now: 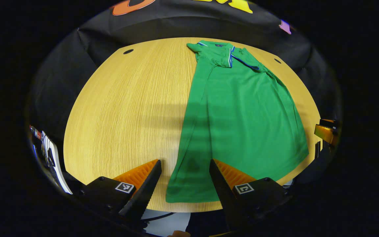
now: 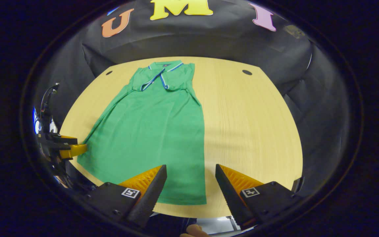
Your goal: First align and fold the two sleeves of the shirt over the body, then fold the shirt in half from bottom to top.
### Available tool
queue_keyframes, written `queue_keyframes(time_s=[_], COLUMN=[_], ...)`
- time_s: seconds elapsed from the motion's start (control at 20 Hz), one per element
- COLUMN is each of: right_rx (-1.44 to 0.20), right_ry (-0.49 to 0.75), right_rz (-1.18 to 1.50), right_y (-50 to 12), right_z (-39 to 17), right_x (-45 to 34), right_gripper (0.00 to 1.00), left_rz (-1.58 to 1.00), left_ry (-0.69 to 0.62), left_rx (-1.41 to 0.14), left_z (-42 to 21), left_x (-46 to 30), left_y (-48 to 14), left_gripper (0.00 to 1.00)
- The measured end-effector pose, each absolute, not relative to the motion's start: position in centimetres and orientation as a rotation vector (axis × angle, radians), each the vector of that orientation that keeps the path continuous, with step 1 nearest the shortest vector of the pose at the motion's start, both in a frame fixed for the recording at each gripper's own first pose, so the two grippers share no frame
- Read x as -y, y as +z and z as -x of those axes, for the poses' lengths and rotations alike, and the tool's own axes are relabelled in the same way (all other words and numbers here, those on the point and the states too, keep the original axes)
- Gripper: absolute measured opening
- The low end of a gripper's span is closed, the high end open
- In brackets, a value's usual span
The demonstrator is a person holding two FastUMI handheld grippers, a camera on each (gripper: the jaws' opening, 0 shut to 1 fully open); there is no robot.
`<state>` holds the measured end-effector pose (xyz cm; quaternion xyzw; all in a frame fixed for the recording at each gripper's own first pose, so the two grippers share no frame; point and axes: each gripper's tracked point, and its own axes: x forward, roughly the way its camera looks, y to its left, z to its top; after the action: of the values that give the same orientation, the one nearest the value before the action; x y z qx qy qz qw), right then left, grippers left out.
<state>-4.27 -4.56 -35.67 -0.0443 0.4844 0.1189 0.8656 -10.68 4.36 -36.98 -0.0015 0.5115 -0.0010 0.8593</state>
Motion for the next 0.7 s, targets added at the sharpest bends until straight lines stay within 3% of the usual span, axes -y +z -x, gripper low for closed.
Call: queue_keyframes(time_s=[0.2,0.25,0.3,0.35,0.4,0.45,0.7], right_rx=[-1.138,-1.164,-1.191,-1.211,-1.224,-1.240,-1.312], right_ry=[0.210,0.198,0.186,0.176,0.160,0.142,0.117], right_rz=[0.081,0.083,0.092,0.095,0.094,0.097,0.069], right_y=[-38.6,-39.1,-39.6,-39.9,-40.3,-40.7,-42.1], right_z=[6.3,6.6,6.8,7.1,7.0,7.0,7.3], right_x=[5.6,5.8,6.2,6.5,6.6,6.8,6.9], right_gripper=[0.96,0.96,0.96,0.96,0.94,0.96,0.94], left_rz=[-0.006,0.004,0.022,0.027,0.022,0.024,0.063], left_ry=[0.025,0.035,0.040,0.042,0.040,0.037,0.006], left_rx=[-1.184,-1.216,-1.244,-1.238,-1.246,-1.258,-1.358], left_z=[14.2,14.7,15.2,14.9,14.8,14.7,14.6], left_x=[-4.8,-4.8,-4.7,-4.7,-4.8,-4.7,-4.5], left_y=[-38.2,-38.6,-38.9,-38.8,-38.8,-38.8,-39.5], left_gripper=[0.95,1.00,0.93,0.93,1.00,0.93,0.93])
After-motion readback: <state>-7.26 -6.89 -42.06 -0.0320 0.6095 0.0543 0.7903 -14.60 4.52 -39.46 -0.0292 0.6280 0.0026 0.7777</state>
